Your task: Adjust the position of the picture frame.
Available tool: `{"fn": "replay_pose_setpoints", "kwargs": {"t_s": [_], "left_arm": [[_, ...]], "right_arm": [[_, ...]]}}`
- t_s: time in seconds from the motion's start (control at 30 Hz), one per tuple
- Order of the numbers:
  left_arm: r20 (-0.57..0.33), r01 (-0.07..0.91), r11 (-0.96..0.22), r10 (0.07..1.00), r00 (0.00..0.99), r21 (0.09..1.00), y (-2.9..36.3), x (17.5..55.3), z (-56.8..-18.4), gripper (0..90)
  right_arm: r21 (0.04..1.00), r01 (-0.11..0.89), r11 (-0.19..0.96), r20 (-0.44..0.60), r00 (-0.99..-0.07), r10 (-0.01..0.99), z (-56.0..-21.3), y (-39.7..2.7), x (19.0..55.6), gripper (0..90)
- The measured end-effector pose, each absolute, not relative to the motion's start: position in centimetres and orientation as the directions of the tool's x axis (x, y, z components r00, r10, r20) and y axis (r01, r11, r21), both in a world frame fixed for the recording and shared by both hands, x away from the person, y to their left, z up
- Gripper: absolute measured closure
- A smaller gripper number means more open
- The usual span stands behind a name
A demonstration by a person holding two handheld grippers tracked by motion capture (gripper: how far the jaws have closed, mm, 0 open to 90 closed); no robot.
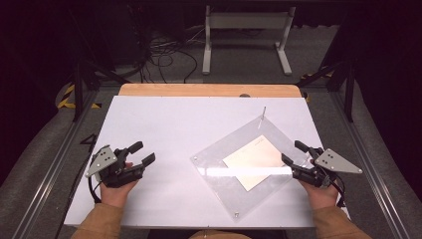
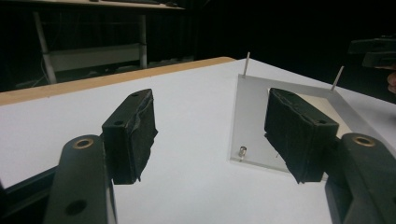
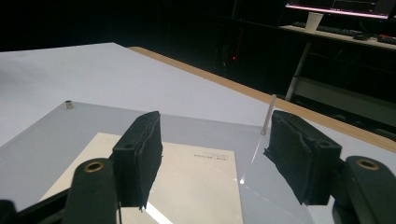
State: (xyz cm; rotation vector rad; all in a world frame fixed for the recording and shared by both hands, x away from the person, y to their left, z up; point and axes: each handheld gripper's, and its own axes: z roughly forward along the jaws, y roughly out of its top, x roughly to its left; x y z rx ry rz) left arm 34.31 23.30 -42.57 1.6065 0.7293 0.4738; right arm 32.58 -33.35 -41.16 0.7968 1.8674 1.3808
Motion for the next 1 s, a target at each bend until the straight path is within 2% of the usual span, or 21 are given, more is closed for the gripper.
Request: {"fn": "replay_pose_setpoints", "kwargs": {"t_s": [0.23, 0.43, 0.5, 0.63, 0.87, 1.0], "left_arm": [[-0.081, 0.192, -0.090, 0.677, 0.732, 0.977, 22.2, 35.1, -42.3, 35.4], [-0.089, 0.249, -0.154, 0.657, 0.749, 0.956, 20.2, 36.7, -41.7, 39.8], [-0.122, 0.290, -0.157, 0.651, 0.749, 0.944, 19.4, 37.4, -41.6, 42.6], [-0.147, 0.341, -0.183, 0.650, 0.746, 0.922, 17.8, 39.1, -41.6, 54.2], [-0.106, 0.365, -0.301, 0.627, 0.772, 0.881, 16.0, 40.7, -42.2, 89.2], [-0.111, 0.394, -0.333, 0.628, 0.771, 0.856, 14.9, 41.4, -42.7, 89.6]], "right_arm": [[0.964, 0.091, 0.249, -0.156, -0.565, 0.810, -41.1, -34.0, 32.1, 34.7], [0.962, 0.123, 0.243, -0.139, -0.545, 0.827, -41.0, -34.7, 31.6, 37.9], [0.960, 0.146, 0.238, -0.125, -0.538, 0.834, -40.9, -34.9, 31.4, 38.7], [0.943, 0.195, 0.271, -0.128, -0.538, 0.833, -40.7, -34.9, 30.9, 44.1], [0.918, 0.275, 0.285, -0.126, -0.479, 0.869, -41.1, -35.7, 30.9, 48.7], [0.913, 0.297, 0.279, -0.128, -0.440, 0.889, -41.0, -36.5, 30.6, 50.4]]}}
